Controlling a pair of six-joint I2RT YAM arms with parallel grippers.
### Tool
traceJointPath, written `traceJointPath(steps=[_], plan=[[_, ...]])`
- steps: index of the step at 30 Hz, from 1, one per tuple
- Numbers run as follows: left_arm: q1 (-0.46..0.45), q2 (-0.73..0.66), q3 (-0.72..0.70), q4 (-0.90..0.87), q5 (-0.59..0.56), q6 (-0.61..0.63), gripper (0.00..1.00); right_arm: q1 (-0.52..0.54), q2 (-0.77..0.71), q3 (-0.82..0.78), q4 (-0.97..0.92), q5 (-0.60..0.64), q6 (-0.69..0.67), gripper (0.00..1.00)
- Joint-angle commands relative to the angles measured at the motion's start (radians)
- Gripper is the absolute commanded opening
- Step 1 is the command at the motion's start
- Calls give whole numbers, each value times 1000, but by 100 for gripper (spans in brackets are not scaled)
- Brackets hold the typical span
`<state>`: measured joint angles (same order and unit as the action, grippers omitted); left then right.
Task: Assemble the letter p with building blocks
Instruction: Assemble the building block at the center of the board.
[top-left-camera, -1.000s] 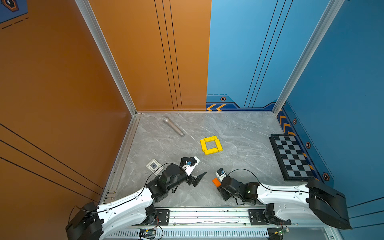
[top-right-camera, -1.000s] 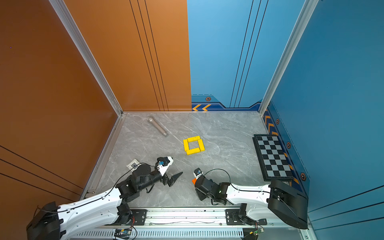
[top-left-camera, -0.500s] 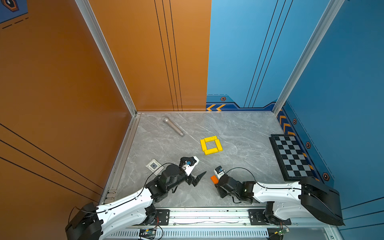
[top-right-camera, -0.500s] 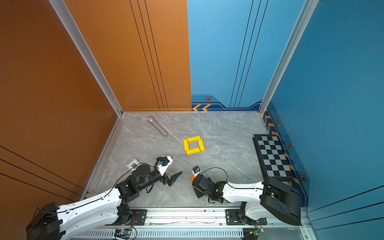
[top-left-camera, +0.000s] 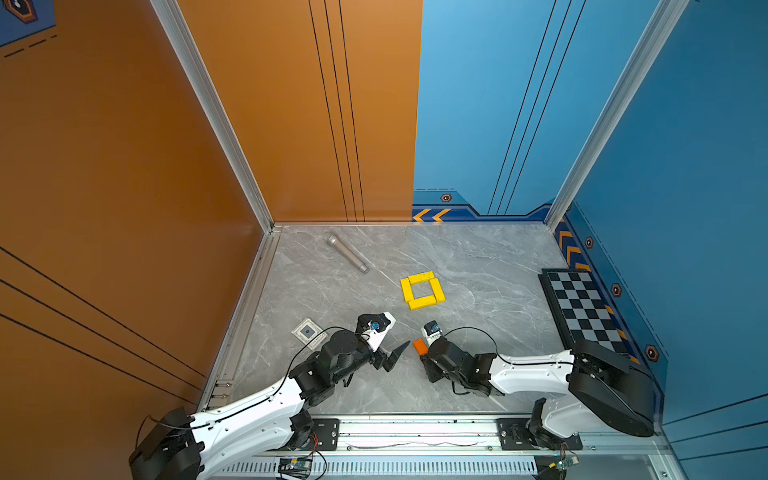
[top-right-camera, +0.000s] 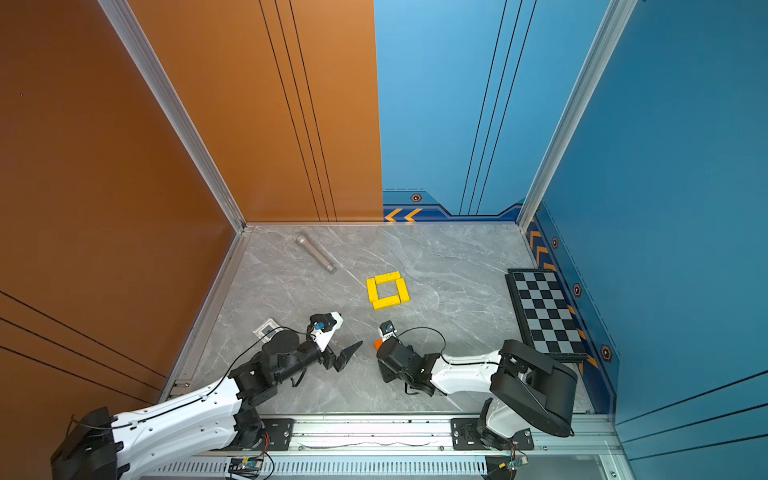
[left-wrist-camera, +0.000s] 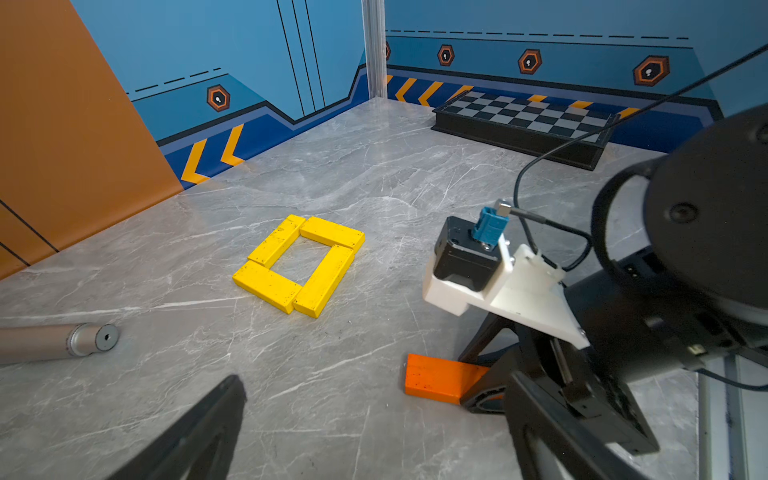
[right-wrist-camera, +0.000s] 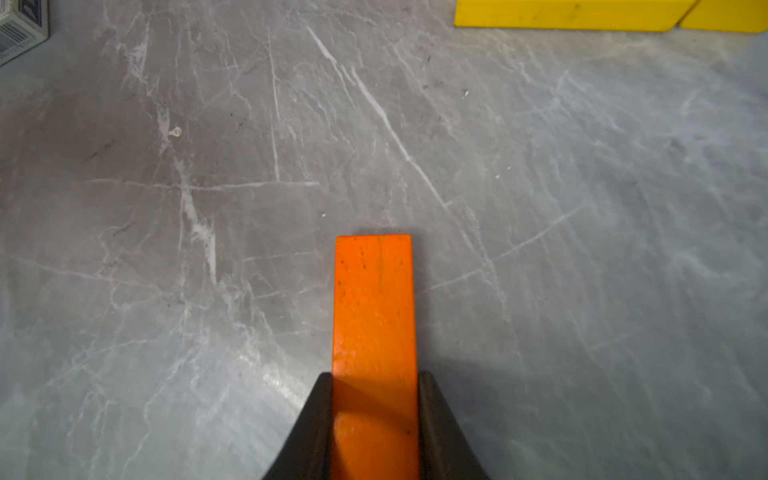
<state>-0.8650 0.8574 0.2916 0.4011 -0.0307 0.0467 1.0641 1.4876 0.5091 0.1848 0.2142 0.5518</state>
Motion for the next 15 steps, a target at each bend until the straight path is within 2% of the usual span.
traceJointPath(steps=[1,6,15], plan=[[2,-14,-19,16,-34,-2,99,-28,79,16,-43,-16,18,21],[2,-17,-20,14,-34,0,99,-51,146,57,-51,-19,38,19],[4,-20,-22,16,-37,-2,99,-65,172,63,-40,46,70,20]])
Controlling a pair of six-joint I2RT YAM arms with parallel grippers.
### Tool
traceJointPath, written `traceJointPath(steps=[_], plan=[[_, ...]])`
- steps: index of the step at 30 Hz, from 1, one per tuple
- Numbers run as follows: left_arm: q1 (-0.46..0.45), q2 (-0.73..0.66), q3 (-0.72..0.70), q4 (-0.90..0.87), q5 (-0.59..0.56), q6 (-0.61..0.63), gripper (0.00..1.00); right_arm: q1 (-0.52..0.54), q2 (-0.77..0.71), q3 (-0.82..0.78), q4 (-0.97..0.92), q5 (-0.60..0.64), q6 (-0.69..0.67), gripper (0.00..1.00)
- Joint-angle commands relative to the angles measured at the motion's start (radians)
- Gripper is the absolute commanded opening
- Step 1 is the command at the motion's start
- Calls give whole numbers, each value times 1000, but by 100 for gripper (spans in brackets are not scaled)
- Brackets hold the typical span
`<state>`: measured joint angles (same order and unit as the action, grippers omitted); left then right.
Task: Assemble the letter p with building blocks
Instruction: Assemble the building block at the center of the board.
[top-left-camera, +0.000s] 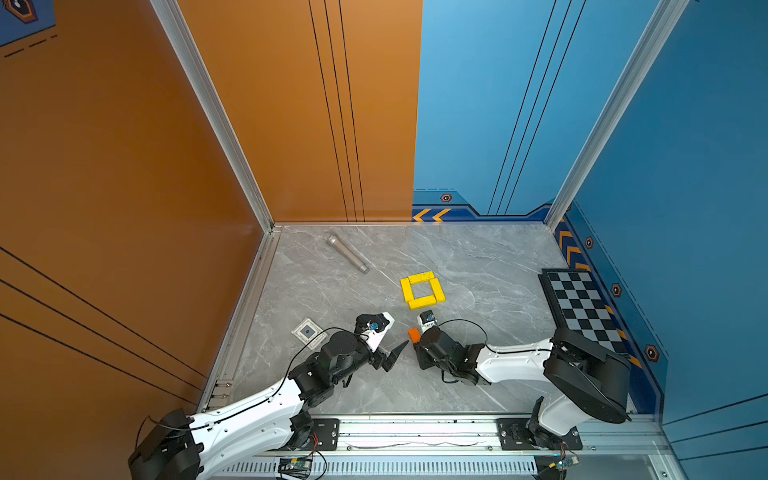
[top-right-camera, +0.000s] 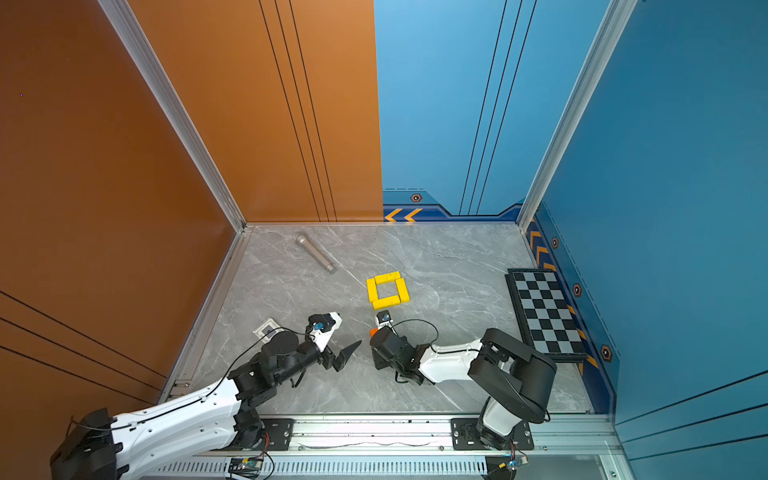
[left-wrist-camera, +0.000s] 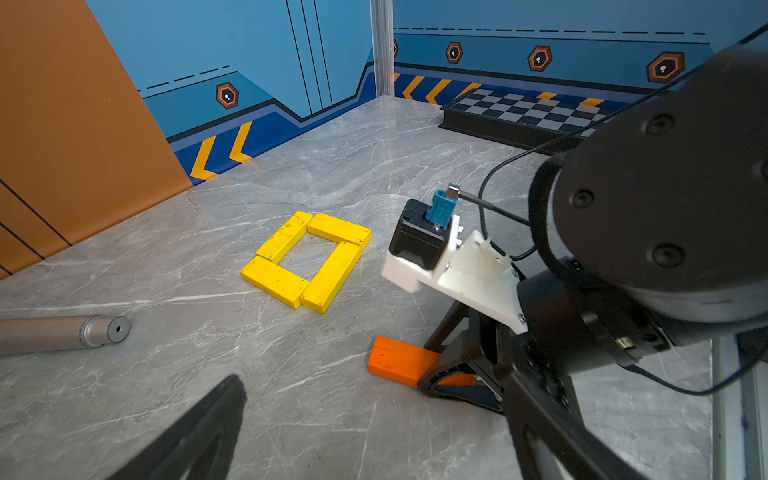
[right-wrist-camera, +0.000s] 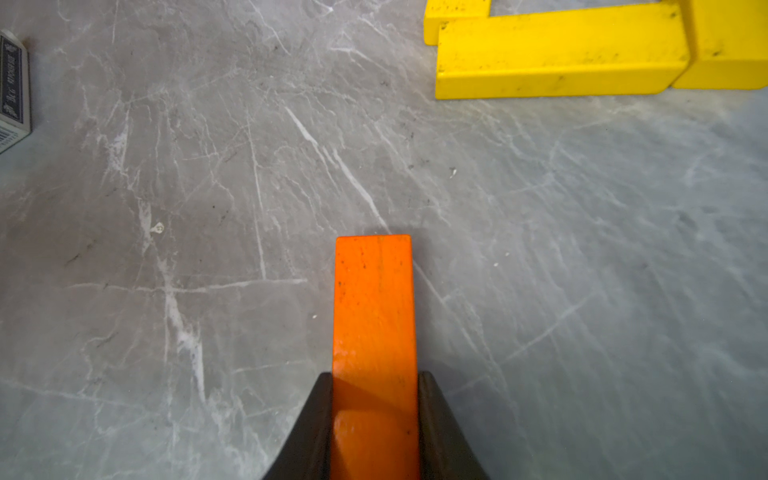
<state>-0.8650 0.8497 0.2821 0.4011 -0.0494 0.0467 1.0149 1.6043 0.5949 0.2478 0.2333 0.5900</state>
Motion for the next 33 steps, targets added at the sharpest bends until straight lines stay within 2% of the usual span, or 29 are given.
traceJointPath(steps=[1,33], plan=[[3,-13,-12,15,-18,-2,99,-21,58,-23,-101,32,35,20],[5,0,-11,16,-21,1,99,-153,210,62,-67,-11,-37,21]])
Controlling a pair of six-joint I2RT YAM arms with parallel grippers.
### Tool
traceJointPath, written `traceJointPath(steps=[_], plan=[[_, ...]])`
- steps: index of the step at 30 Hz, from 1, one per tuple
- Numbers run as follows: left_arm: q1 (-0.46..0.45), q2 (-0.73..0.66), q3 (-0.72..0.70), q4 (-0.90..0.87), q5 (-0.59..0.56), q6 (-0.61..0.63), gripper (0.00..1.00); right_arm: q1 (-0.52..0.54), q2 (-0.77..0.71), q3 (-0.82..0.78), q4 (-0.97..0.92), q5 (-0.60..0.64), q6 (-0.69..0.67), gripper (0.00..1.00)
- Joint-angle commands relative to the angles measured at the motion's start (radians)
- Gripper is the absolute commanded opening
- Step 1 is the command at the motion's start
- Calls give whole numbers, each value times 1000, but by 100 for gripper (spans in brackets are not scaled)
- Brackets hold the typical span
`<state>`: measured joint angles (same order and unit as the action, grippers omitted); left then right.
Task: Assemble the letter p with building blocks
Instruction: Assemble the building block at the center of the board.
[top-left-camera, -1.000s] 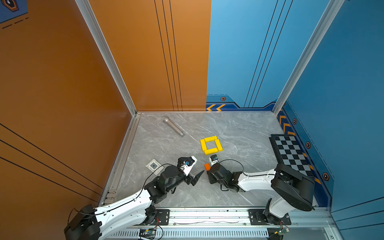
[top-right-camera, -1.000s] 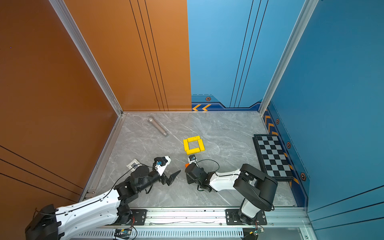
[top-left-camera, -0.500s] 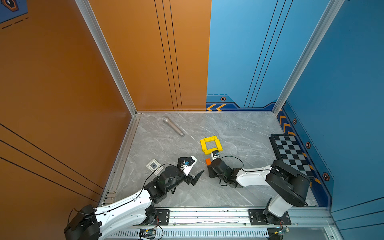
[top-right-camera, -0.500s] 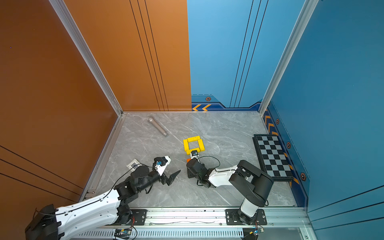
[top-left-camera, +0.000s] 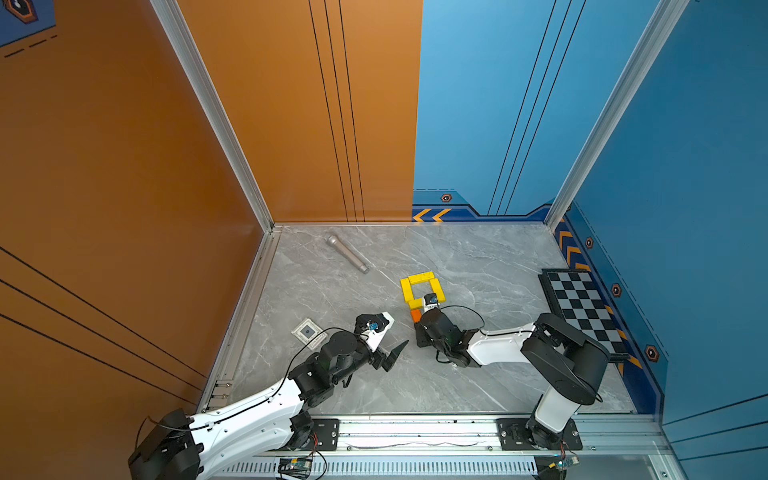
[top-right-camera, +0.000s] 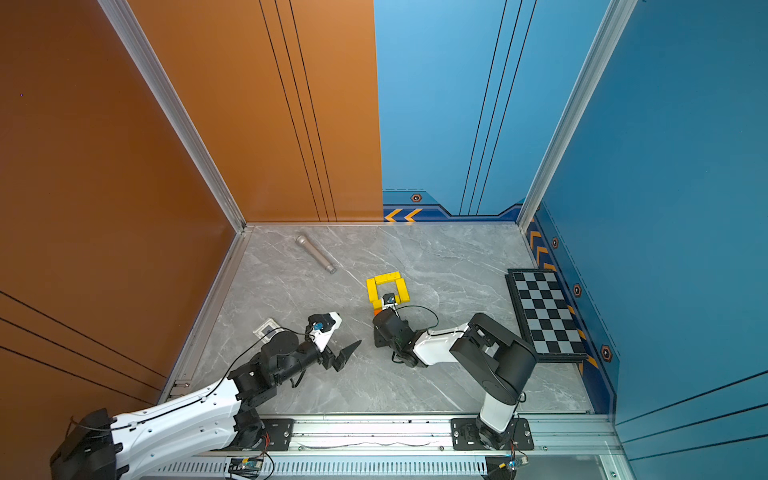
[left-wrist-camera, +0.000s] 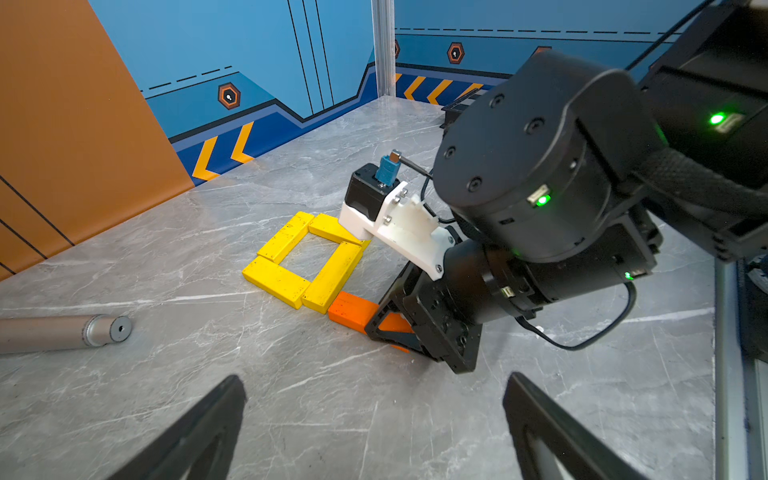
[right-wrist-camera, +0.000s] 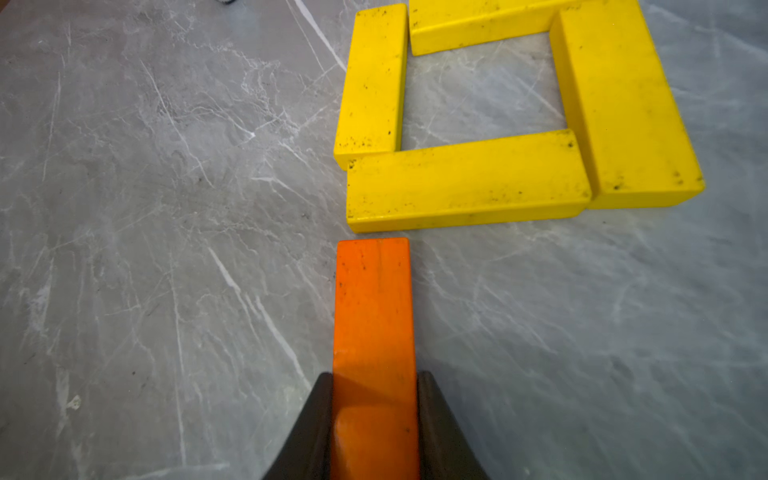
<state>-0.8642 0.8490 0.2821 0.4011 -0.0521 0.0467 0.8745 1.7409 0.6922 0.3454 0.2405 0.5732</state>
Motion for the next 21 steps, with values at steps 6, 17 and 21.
traceJointPath(steps=[6,17,21], plan=[[5,13,-6,16,-15,2,99,-20,90,-19,-173,-24,-35,22],[5,15,-7,16,-15,2,99,-29,91,-18,-181,-13,-33,23],[5,14,-7,16,-14,2,99,-33,90,-19,-180,-7,-29,24]])
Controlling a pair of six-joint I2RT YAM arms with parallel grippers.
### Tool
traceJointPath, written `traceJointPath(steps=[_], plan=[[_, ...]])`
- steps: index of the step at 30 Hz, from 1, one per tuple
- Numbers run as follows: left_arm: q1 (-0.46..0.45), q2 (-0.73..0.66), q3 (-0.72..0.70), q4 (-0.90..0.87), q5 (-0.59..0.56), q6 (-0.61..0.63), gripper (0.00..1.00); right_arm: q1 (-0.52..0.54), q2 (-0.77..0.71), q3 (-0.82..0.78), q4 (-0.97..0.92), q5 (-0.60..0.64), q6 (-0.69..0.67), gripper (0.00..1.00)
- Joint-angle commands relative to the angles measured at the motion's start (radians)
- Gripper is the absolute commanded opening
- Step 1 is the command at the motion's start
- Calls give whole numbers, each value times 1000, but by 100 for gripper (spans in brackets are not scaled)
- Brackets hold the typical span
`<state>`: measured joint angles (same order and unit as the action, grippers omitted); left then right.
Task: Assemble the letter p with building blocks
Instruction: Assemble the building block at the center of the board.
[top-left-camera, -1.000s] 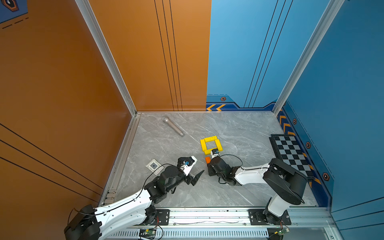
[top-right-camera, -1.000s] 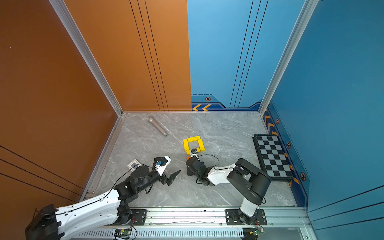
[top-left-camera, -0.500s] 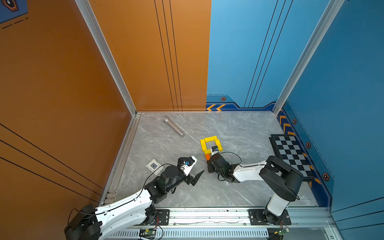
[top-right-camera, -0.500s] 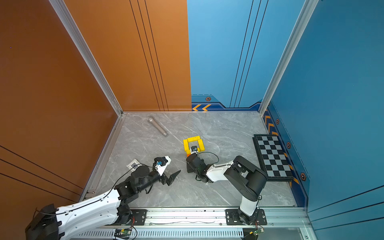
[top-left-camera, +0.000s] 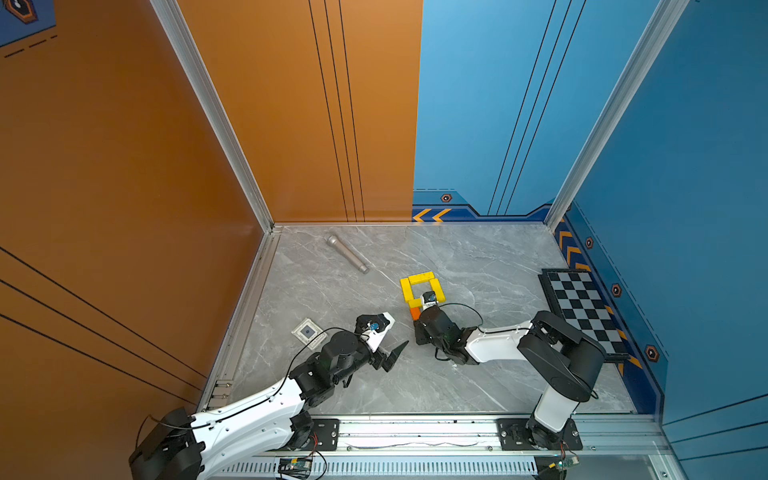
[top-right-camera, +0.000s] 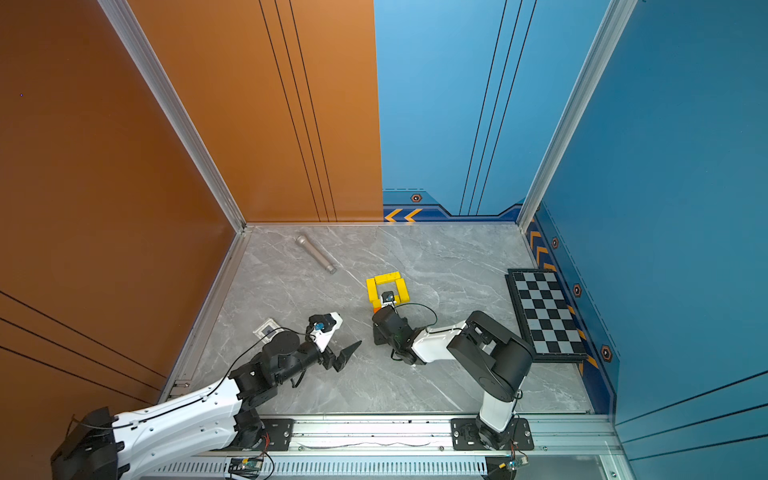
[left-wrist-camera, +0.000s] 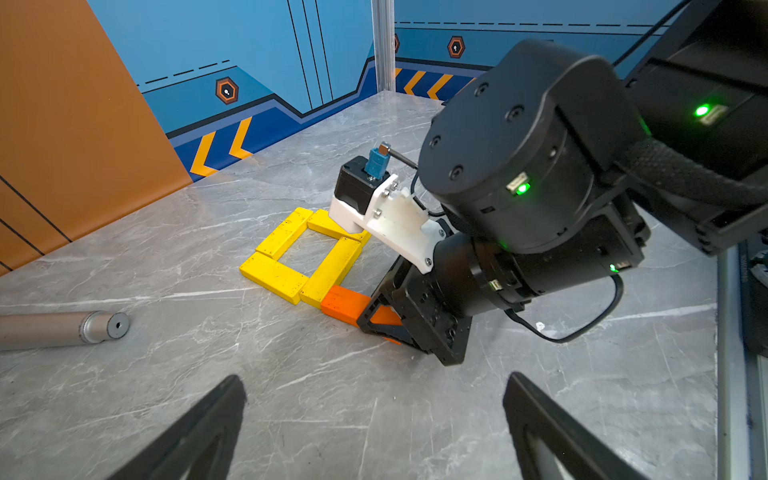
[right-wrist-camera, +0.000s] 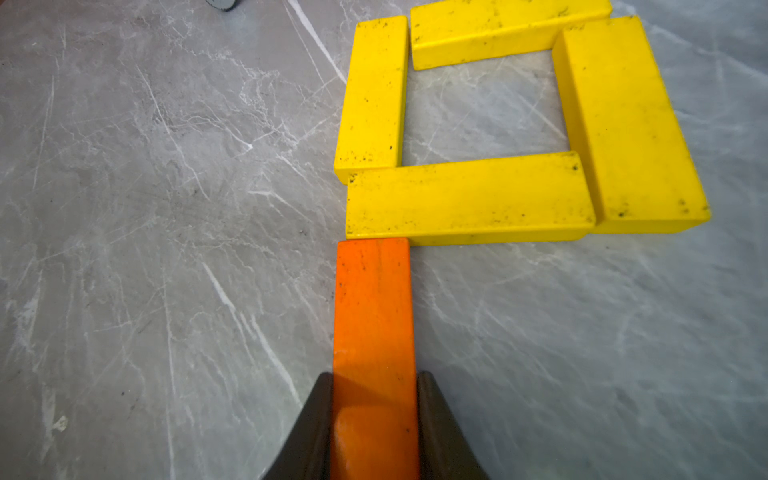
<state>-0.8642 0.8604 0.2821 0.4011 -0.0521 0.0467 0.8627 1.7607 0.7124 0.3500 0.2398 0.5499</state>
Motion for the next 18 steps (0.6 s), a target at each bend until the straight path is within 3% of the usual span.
traceJointPath(steps=[1,7,14,18], plan=[[5,3,-7,16,-13,3,99,-21,70,-40,-182,-5,-6,24],[4,-3,-8,16,-10,1,99,-22,75,-39,-181,-8,-7,25],[5,-6,-8,15,-14,-1,99,-17,56,-63,-175,5,3,45],[5,-8,-9,15,-13,-2,99,-15,52,-73,-160,4,0,48]])
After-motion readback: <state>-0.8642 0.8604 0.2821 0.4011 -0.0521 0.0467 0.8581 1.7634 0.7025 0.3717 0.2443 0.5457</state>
